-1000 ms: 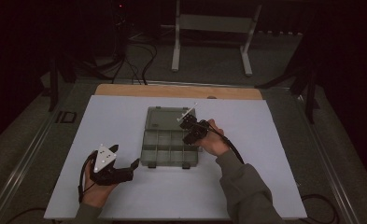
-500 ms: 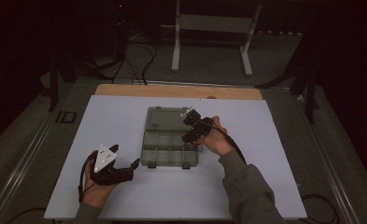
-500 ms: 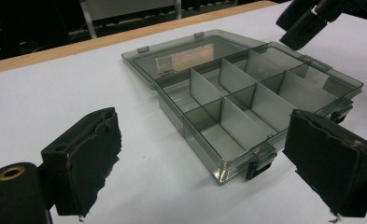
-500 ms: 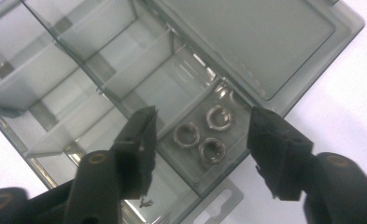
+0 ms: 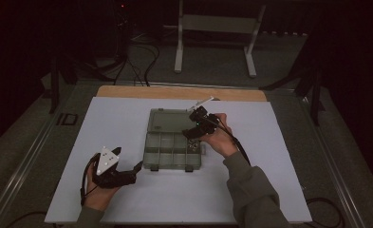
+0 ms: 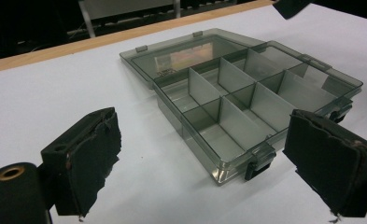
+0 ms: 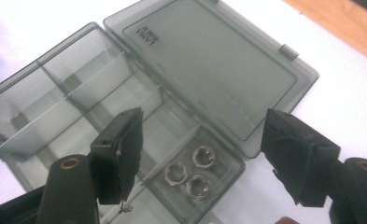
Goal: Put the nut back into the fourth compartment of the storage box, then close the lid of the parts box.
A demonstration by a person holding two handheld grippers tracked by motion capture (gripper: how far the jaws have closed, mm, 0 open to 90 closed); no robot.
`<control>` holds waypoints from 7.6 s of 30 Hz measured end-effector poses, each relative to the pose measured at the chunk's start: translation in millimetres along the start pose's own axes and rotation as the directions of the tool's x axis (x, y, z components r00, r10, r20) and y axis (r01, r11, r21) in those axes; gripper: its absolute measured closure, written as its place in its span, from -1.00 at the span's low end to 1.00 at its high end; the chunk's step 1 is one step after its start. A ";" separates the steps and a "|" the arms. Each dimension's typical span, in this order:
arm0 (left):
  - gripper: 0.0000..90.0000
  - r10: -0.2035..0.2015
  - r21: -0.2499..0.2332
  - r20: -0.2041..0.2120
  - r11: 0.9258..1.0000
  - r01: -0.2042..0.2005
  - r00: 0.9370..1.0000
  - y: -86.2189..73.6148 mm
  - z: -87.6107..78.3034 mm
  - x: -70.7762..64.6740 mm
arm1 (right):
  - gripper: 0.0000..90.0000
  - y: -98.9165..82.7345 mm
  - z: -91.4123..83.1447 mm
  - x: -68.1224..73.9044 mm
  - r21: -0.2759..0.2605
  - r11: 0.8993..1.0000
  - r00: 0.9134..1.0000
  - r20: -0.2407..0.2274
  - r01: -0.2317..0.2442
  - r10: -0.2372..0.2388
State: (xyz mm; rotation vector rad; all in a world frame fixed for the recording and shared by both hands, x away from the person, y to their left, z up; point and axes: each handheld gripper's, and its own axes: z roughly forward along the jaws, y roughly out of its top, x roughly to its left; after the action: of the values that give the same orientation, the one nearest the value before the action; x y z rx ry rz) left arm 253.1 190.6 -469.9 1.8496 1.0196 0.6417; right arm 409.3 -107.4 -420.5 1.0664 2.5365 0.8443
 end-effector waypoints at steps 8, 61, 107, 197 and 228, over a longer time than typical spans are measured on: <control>-0.77 -0.003 0.003 0.003 1.000 0.003 1.000 -0.1 0.6 0.1 | -0.40 1.8 -3.3 -5.9 -0.059 0.998 1.000 0.011 -0.018 0.018; 0.01 -0.044 0.169 0.031 0.985 0.038 0.999 -7.0 53.5 -4.6 | -0.40 -18.3 64.7 -46.6 0.005 0.968 0.967 0.051 -0.252 0.251; 0.73 -0.040 0.192 0.013 0.981 0.037 0.999 -5.7 61.5 -7.6 | -0.18 -23.1 81.2 -58.8 0.086 0.901 0.903 -0.030 -0.426 0.429; 0.62 -0.031 0.212 -0.015 0.977 0.033 0.999 -6.7 66.0 -12.5 | 0.58 -11.5 32.9 -72.2 -0.078 0.941 0.944 -0.039 -0.330 0.328; 0.61 -0.022 0.209 -0.018 0.978 0.026 1.000 -6.5 66.3 -14.1 | 0.58 -16.4 1.6 -26.0 -0.081 0.993 0.989 0.113 -0.089 0.098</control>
State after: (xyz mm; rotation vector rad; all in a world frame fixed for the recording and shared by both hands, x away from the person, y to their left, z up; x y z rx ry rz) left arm 293.6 149.8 -506.4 2.0132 1.1549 0.5520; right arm 418.8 -134.6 -431.2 1.1829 2.3559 0.8675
